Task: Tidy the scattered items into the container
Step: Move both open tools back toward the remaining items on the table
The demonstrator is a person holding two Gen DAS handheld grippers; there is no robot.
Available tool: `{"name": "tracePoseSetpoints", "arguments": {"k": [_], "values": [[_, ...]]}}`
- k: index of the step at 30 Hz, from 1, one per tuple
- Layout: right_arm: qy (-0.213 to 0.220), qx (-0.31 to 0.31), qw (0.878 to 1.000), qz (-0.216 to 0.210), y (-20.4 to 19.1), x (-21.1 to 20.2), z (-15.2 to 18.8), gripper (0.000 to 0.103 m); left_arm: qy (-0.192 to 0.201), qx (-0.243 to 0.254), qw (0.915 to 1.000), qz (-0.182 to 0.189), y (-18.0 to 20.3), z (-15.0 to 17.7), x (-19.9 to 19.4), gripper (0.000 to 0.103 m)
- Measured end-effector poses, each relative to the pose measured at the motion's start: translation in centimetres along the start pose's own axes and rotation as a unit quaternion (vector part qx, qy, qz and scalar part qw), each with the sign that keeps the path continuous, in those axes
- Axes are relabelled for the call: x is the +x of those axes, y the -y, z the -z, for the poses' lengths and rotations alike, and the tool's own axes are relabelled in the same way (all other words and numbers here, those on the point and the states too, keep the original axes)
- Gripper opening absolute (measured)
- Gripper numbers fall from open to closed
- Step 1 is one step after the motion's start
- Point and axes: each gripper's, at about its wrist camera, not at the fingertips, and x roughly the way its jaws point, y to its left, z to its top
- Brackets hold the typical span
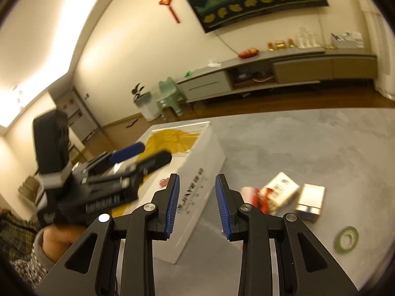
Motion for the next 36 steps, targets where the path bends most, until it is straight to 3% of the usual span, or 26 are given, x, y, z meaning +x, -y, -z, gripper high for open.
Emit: {"name": "tracePoseSetpoints", "arguments": {"k": [8,17,22,25,29,36], "values": [[0.026,0.030,0.998,0.053,3.3,-3.6,-0.9,0.032,-0.033,0.062,0.9975,0.010,6.1,1.4,2.0,0.076],[-0.002,0.105,0.990,0.097,9.9,-5.1,1.1,0.033,-0.093,0.054,0.9942,0.007,8.5,3.6,6.0,0.076],[-0.036,0.101,0.984,0.139,11.6,-4.2,2.3,0.033,-0.133,0.026,0.9904,0.026,8.8,5.1,8.4,0.076],[-0.056,0.097,0.981,0.160,12.6,-3.2,3.2,0.036,-0.150,0.030,0.9881,0.018,9.1,6.3,9.9,0.076],[-0.069,0.098,0.978,0.169,13.3,-1.7,3.9,0.040,-0.156,0.035,0.9871,0.002,9.5,7.7,11.3,0.076],[-0.085,0.067,0.974,0.196,12.3,2.1,4.0,0.052,-0.159,0.000,0.9872,0.018,8.6,8.4,12.4,0.076]]}}
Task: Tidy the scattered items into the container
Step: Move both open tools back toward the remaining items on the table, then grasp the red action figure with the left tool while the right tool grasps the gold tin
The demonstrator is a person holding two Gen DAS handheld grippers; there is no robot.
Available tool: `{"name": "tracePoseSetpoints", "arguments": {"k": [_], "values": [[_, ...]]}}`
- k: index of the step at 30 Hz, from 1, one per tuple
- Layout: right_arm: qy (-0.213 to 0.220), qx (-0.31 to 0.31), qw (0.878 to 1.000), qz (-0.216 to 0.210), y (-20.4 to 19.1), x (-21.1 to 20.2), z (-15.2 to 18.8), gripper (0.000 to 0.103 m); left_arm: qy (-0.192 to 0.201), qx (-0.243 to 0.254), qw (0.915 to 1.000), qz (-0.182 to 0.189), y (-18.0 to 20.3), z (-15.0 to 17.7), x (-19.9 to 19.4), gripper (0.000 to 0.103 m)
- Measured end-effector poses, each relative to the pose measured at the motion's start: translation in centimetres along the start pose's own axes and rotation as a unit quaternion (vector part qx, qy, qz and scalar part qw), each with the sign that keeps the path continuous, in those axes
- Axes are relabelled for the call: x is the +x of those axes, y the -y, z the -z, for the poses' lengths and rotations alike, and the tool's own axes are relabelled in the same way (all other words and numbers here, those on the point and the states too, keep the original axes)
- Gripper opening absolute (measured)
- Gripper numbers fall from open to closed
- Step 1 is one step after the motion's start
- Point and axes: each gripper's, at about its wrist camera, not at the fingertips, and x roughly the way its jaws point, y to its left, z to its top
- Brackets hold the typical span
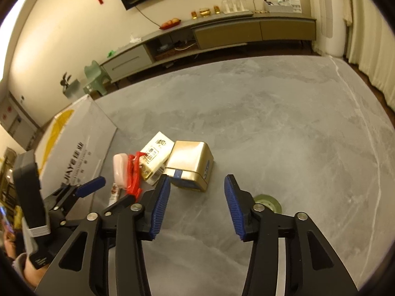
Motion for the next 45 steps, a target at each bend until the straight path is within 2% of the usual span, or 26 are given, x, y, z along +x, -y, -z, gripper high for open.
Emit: {"name": "tracePoseSetpoints", "arguments": {"k": [6,9,12,15,20,22,28,29,30,32,37,42,44,45], "values": [[0.002,-0.020,0.999,0.045,-1.9,2.9,-1.1,0.057,-0.007,-0.032,0.9993,0.018,-0.8,0.4,1.4,0.080],[-0.004,-0.029,0.997,0.071,-2.7,4.7,-1.5,0.057,0.004,-0.022,0.9997,0.007,-0.6,0.4,1.7,0.080],[0.001,-0.033,0.997,0.073,-3.0,5.8,-1.7,0.063,0.012,-0.011,0.9998,-0.008,-0.5,0.3,2.1,0.080],[-0.001,-0.037,0.995,0.090,-3.0,6.5,-1.8,0.064,0.003,-0.009,0.9999,-0.007,-0.8,0.6,2.9,0.080],[-0.024,-0.025,0.995,0.090,-1.9,7.7,-1.1,0.063,0.003,-0.013,0.9997,0.022,-1.1,0.4,2.7,0.072],[-0.026,-0.025,0.996,0.087,-1.8,7.6,-0.8,0.052,0.000,-0.017,0.9994,0.031,-1.2,0.3,2.5,0.068],[-0.025,-0.017,0.997,0.074,-1.4,6.5,-0.2,0.052,0.004,-0.039,0.9982,0.046,-1.8,0.1,1.3,0.065],[-0.024,-0.015,0.997,0.072,-1.4,6.2,-0.2,0.052,0.005,-0.042,0.9980,0.048,-1.8,0.0,1.1,0.063],[-0.023,-0.012,0.997,0.068,-1.4,5.9,-0.1,0.052,0.005,-0.045,0.9976,0.053,-1.9,-0.1,0.8,0.042],[-0.023,-0.006,0.998,0.060,-1.3,5.1,0.2,0.052,0.004,-0.047,0.9974,0.054,-1.9,-0.2,0.3,0.027],[-0.026,0.002,0.999,0.039,-1.9,3.7,1.0,0.052,0.001,-0.058,0.9957,0.072,-2.4,-0.2,-0.4,0.027],[-0.026,-0.005,0.999,0.022,-2.9,2.3,1.6,0.052,-0.005,-0.060,0.9956,0.071,-2.6,-0.1,-0.4,0.027],[-0.026,-0.004,1.000,0.017,-3.0,2.1,1.5,0.052,-0.004,-0.059,0.9963,0.062,-2.6,-0.1,-0.3,0.033],[-0.026,-0.004,1.000,0.016,-3.0,2.1,1.5,0.052,-0.003,-0.057,0.9967,0.057,-2.5,-0.2,-0.1,0.052]]}}
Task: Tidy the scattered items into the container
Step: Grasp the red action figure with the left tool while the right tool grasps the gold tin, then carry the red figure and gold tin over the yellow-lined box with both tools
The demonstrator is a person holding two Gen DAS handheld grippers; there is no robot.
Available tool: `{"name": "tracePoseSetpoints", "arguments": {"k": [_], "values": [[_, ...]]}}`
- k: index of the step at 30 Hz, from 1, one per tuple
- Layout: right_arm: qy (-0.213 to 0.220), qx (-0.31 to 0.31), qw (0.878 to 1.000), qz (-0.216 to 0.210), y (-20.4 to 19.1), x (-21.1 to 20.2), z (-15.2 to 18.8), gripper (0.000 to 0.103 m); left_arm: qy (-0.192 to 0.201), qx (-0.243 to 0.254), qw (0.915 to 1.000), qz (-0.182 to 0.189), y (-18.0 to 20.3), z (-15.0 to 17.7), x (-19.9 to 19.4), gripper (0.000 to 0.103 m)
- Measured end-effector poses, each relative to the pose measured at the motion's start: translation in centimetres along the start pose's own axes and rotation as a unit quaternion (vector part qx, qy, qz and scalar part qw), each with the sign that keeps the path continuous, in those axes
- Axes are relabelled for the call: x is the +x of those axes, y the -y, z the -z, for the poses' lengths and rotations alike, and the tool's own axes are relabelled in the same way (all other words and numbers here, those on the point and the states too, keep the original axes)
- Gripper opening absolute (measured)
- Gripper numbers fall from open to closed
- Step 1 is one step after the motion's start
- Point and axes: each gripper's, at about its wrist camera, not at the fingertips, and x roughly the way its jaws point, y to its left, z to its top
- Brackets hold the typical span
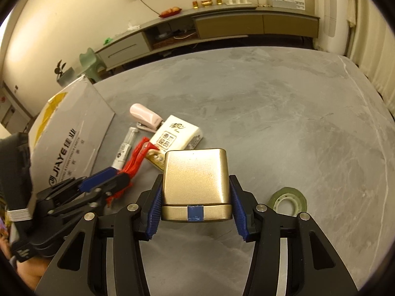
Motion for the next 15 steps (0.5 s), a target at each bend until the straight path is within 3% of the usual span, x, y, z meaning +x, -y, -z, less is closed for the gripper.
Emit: {"name": "tracePoseSetpoints", "arguments": {"k": [1,2,6,8,9,10,15], "values": [[-0.001,0.000,1.000,0.000,0.1,0.1,0.0,0.052,0.004,0.002,1.0000,-0.008,0.0,0.0,0.3,0.073],[-0.003,0.002,1.000,-0.001,0.2,0.2,0.0,0.052,0.011,0.005,0.9998,-0.016,0.0,0.1,0.5,0.078],[-0.013,0.008,1.000,-0.003,0.7,0.5,0.2,0.052,0.002,0.031,0.9994,-0.017,0.5,0.4,2.3,0.080],[-0.016,0.010,1.000,-0.002,0.9,0.5,0.5,0.052,0.004,0.055,0.9984,-0.014,1.0,0.5,2.9,0.071],[-0.016,0.011,1.000,-0.003,1.0,0.4,0.6,0.052,0.004,0.065,0.9977,-0.017,1.3,0.4,3.0,0.040],[-0.015,0.012,1.000,-0.003,1.2,0.2,0.6,0.052,0.001,0.064,0.9979,-0.012,1.3,0.3,3.0,0.018],[-0.004,0.014,1.000,-0.005,1.8,-0.8,0.7,0.052,-0.006,0.046,0.9988,0.017,1.1,0.5,2.4,0.016]]}}
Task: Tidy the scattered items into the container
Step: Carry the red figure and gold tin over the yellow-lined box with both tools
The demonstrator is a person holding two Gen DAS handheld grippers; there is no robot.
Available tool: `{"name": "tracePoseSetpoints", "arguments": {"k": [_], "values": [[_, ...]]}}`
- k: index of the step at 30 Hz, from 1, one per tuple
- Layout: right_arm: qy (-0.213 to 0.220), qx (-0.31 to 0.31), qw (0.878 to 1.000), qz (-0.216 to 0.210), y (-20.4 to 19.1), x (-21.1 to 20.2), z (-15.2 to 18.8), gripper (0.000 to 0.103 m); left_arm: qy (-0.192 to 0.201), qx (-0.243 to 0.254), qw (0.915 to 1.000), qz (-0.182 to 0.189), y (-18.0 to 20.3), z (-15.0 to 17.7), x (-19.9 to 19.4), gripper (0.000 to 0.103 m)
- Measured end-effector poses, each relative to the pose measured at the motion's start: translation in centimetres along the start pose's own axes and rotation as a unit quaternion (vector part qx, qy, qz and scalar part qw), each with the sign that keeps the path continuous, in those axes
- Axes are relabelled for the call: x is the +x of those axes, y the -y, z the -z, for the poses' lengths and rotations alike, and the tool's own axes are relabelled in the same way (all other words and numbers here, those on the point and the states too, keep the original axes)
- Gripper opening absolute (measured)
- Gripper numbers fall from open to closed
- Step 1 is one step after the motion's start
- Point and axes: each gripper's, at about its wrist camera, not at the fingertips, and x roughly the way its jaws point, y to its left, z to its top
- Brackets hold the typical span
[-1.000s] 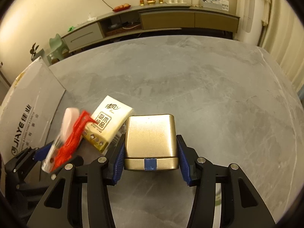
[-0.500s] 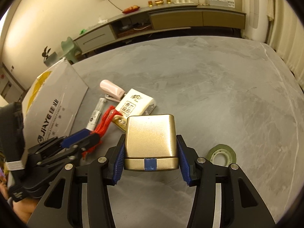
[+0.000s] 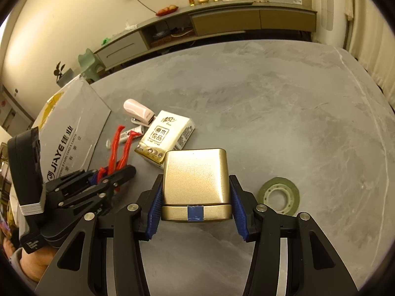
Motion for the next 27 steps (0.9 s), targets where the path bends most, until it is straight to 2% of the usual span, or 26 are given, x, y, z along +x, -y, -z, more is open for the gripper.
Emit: {"name": "tracePoseSetpoints", "arguments": {"k": [7,16,21,27], "values": [[0.006,-0.006,1.000,-0.013,-0.4,-0.9,0.0,0.052,0.015,-0.042,0.9972,0.059,-0.5,-0.5,-2.6,0.016],[0.010,-0.016,0.999,-0.032,-2.0,-1.3,0.1,0.052,0.029,-0.102,0.9841,0.142,-2.3,-1.4,-5.2,0.016],[0.015,-0.025,0.999,-0.039,-3.0,-1.8,0.2,0.052,0.044,-0.111,0.9795,0.162,-3.2,-1.9,-6.9,0.016],[0.019,-0.032,0.998,-0.044,-3.7,-2.4,0.5,0.052,0.079,-0.120,0.9756,0.166,-4.4,-2.1,-10.2,0.016]]}}
